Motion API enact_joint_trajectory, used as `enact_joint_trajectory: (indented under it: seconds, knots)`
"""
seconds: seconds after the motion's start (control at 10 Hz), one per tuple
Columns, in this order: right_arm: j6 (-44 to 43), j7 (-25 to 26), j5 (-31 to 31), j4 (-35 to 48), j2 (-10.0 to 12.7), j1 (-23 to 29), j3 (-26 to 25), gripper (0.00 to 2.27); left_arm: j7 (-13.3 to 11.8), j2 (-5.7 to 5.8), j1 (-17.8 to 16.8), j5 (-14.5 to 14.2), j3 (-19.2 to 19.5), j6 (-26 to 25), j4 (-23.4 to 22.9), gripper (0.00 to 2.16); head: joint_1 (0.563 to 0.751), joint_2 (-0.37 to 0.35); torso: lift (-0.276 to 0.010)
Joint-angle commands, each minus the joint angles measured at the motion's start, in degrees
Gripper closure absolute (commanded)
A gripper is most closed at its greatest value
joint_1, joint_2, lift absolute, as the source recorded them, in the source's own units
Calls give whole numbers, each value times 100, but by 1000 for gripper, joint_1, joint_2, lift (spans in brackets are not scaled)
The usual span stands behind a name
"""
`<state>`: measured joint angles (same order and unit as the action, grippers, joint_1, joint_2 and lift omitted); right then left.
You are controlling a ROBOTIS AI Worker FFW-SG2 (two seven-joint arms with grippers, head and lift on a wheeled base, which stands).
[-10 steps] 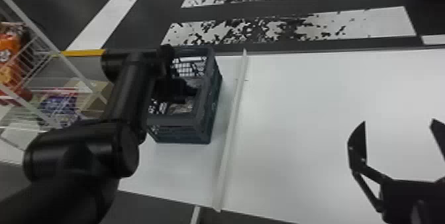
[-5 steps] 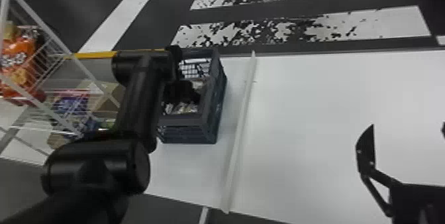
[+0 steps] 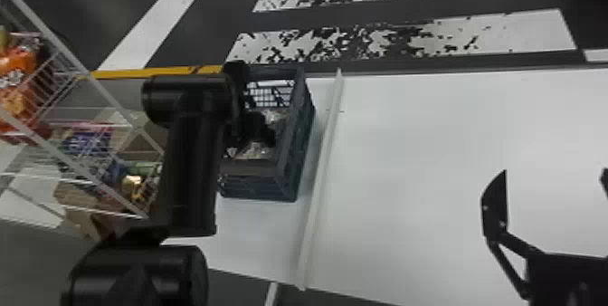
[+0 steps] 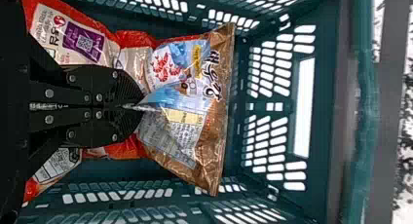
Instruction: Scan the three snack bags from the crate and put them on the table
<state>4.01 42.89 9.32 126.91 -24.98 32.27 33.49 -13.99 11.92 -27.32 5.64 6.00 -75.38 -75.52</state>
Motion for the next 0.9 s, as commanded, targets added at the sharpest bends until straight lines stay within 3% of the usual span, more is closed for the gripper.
enact_joint_trajectory:
  seconds: [0.0, 0.4, 0.8]
  knots:
    - [0, 0, 26, 53, -7, 69, -26, 70, 45, -15, 192, -20, -20, -17, -473, 2135, 695, 309, -94]
    - [0, 26, 87, 97, 10, 130, -26, 70, 54, -41, 561, -46, -46, -210, -1281, 2135, 695, 297, -94]
    - [35, 26, 114, 97, 10, 148, -18, 70, 309, -23, 956, -20, -64, -245, -2125, 2135, 695, 302, -94]
